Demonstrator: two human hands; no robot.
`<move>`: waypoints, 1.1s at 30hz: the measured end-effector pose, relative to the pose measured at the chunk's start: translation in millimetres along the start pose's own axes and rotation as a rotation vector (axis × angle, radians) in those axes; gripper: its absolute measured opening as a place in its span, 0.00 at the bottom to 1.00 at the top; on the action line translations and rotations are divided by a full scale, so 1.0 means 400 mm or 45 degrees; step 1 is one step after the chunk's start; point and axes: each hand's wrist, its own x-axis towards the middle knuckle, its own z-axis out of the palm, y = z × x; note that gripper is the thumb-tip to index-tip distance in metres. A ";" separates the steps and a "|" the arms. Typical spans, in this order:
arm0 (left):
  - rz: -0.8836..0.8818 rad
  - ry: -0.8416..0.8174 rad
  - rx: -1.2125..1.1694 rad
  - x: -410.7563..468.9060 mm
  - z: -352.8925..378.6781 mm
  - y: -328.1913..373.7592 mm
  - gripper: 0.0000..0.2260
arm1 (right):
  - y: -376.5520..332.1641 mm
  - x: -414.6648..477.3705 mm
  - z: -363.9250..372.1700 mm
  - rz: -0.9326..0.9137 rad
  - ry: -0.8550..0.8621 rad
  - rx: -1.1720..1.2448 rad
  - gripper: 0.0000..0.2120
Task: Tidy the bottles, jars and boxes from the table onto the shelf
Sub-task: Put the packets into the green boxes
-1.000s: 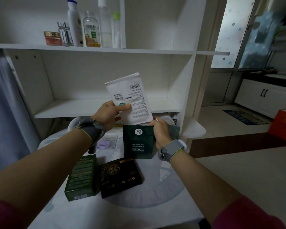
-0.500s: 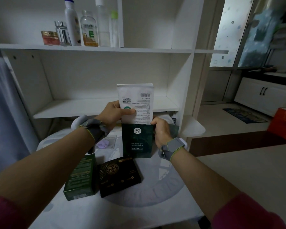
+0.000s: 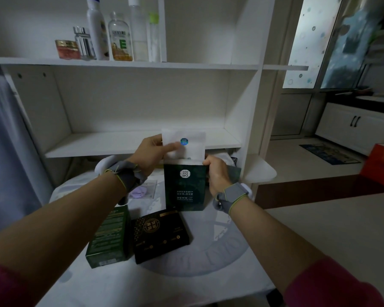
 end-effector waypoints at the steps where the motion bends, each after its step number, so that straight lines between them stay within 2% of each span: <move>1: 0.026 0.029 0.016 -0.001 0.001 0.002 0.10 | 0.002 0.003 -0.001 -0.005 -0.001 -0.004 0.06; 4: 0.084 0.128 0.104 0.005 -0.001 0.001 0.12 | 0.000 0.000 -0.004 0.007 0.003 -0.013 0.09; 8: 0.117 0.166 0.168 0.008 0.004 -0.001 0.12 | 0.005 0.003 0.001 -0.039 -0.077 0.040 0.06; 11: 0.107 0.175 0.183 0.005 0.002 -0.007 0.11 | 0.003 0.022 0.010 -0.117 -0.203 0.117 0.18; 14: 0.064 0.166 0.227 -0.001 -0.006 -0.019 0.13 | 0.031 0.089 0.016 -0.089 -0.224 0.097 0.41; 17: 0.020 0.151 0.232 -0.006 -0.013 -0.029 0.13 | 0.061 0.135 0.010 -0.027 -0.190 0.030 0.49; 19: -0.014 0.154 0.271 -0.006 -0.010 -0.029 0.12 | 0.016 0.040 0.022 -0.070 -0.110 -0.047 0.43; 22: -0.064 0.168 0.289 -0.006 -0.005 -0.028 0.08 | 0.007 0.012 0.022 -0.194 -0.082 -0.131 0.22; 26: -0.072 0.164 0.258 -0.008 -0.004 -0.036 0.02 | 0.020 0.024 0.019 -0.295 -0.071 -0.169 0.14; 28: -0.061 0.166 0.254 -0.007 -0.003 -0.044 0.06 | 0.023 0.024 0.016 -0.317 -0.057 -0.170 0.11; 33: -0.059 0.159 0.222 0.000 0.001 -0.054 0.09 | 0.023 0.021 0.013 -0.370 -0.025 -0.172 0.13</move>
